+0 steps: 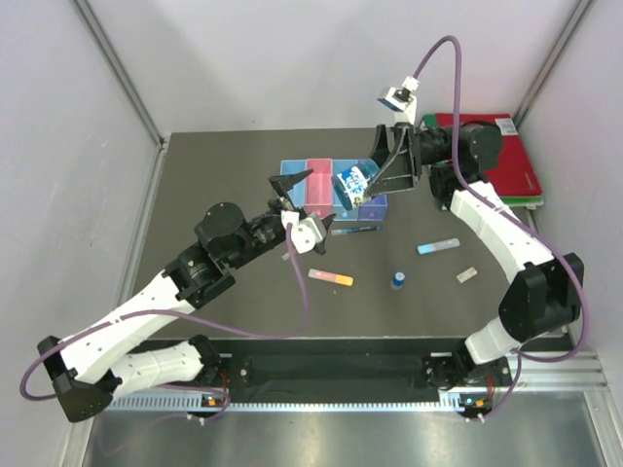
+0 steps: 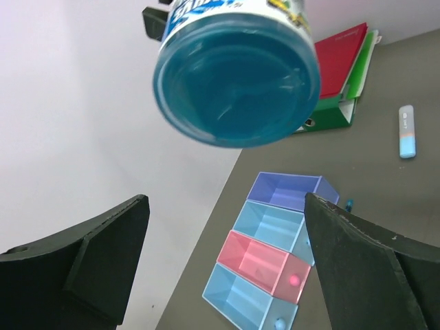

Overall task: Sort the stationery into containers
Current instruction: Place the stationery in the storage box.

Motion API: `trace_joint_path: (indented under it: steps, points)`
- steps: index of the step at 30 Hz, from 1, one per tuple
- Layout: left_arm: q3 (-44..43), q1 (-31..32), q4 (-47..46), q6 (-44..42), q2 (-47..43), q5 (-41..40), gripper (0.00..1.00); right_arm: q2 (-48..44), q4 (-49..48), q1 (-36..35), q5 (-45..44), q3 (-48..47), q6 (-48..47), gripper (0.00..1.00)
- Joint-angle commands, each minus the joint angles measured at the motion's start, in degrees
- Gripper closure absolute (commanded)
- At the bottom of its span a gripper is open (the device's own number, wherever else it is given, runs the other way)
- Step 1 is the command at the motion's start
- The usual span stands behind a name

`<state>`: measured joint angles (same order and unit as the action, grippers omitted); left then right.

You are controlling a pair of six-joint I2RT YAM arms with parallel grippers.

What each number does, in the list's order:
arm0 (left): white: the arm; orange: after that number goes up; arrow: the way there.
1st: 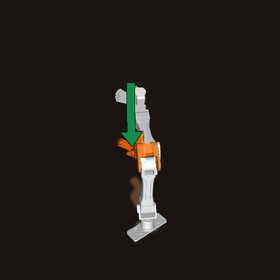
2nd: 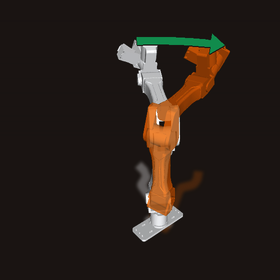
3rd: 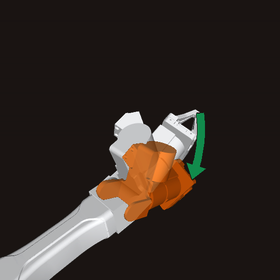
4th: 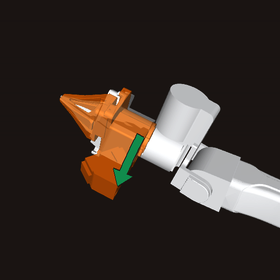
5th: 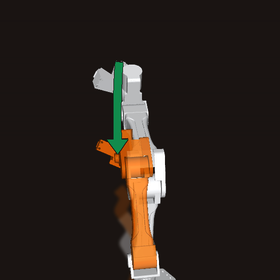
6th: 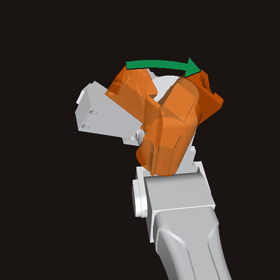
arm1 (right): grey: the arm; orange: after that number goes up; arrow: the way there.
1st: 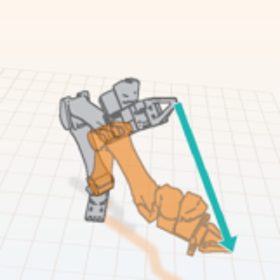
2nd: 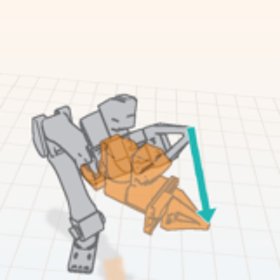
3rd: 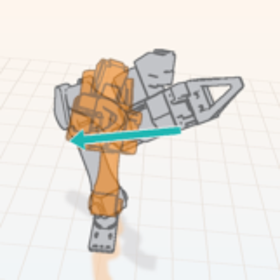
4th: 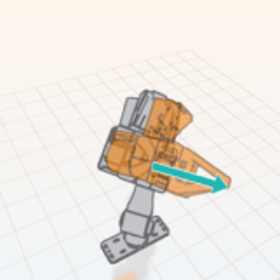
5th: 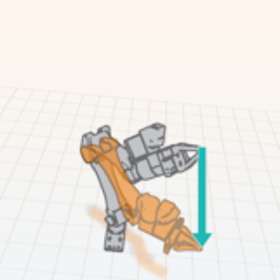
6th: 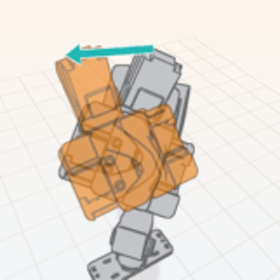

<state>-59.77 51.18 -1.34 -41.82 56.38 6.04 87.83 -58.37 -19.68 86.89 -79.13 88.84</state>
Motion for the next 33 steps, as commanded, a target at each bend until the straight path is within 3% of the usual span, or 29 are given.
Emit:
trace_joint_path:
  steps: [1, 5, 13, 25, 33]
  points:
    - [-0.8, 0.0, 1.2, 0.7, -2.9, -3.4, 0.01, 1.1, -17.7, 1.4, 5.7, -2.8, 7.6, 1.0]
    - [-0.7, 0.0, 1.2, 0.6, -4.4, -4.7, 0.01, 9.3, -38.0, 3.6, 5.8, -7.3, 22.7, 1.0]
    - [-1.6, 0.0, 4.2, -0.8, -5.3, -5.5, 0.01, 14.6, -37.6, 3.8, 5.6, -21.6, 19.9, 1.0]
    - [-3.8, 0.0, 4.2, -0.3, -3.3, -4.7, 0.01, 11.4, -37.3, 3.5, 5.4, -33.2, 22.2, 1.0]
    - [-6.1, 0.1, 5.2, -0.1, -2.0, -4.4, 0.01, 12.9, -36.5, 4.0, 5.8, -47.7, 20.6, 1.0]
